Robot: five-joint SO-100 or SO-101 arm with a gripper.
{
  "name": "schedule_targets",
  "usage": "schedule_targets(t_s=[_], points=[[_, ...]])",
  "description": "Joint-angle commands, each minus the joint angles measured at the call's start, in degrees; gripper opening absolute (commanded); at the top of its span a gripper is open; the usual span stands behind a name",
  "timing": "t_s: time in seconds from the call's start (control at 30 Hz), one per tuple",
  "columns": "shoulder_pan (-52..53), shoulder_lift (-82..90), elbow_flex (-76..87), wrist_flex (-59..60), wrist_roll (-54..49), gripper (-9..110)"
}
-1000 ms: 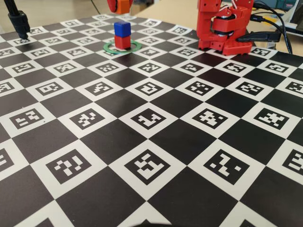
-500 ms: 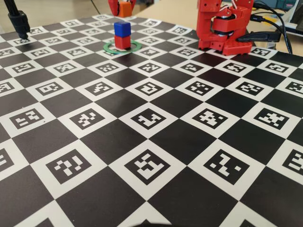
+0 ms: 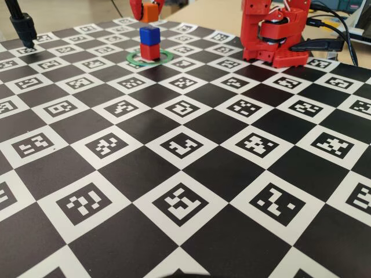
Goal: Grab the red cube then put it in the green circle then put the blue cube on top and finally the orange cube on top
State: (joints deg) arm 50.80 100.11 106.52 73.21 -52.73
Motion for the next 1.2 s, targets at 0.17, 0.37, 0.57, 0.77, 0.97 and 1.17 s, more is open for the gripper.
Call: schedule_targets(t_s=[0.17, 0.37, 0.57, 0.77, 0.97, 1.17], points=[[0.1, -0.1, -0.2, -1.6, 0.0, 3], [0.2, -0.2, 0.1, -1.8, -0.3, 3], [0.4, -0.3, 0.7, -2.4, -0.5, 3], [0.6, -0.4, 0.8, -2.6, -1.0, 3], [0.8, -0.4, 0.8, -2.5, -0.6, 8], [1.2, -0.4, 0.9, -2.6, -0.6, 37]])
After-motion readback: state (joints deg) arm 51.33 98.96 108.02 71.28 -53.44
